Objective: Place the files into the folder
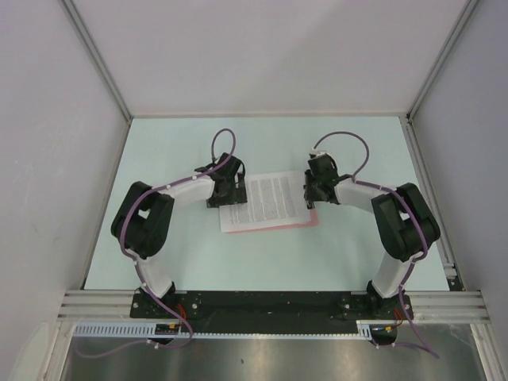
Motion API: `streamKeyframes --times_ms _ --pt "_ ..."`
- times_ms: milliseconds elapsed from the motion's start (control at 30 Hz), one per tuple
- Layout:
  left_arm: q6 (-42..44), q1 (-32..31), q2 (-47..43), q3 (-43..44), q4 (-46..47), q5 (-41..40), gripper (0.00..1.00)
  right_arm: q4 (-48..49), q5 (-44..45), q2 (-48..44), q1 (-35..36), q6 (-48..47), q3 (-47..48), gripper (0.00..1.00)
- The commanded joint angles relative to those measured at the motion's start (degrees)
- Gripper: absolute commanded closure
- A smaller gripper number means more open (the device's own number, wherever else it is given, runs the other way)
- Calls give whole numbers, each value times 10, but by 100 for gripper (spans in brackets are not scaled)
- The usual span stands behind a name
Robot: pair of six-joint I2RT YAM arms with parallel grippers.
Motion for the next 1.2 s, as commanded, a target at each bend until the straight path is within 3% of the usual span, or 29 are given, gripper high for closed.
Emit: streamKeyframes --times_ms 0,167,333,700,833,1067,1167 --pt "5 3 20 3 15 14 16 41 -172 -11 -43 20 -64 100" --pt "10 -2 26 0 21 28 21 87 -236 -19 -83 35 -111 100" --pt "12 -19 41 16 15 39 26 103 -241 -20 -91 37 -116 100" --pt "-4 -37 31 9 35 71 16 110 -240 -18 -102 49 -123 100" --pt "-7 -39 22 -1 41 74 13 75 -176 -39 -82 52 -121 100" --pt "-11 -39 3 -2 50 92 2 -22 32 -38 -2 98 -85 100" --pt "-7 -39 -3 4 47 99 0 -37 64 -27 18 109 -73 99"
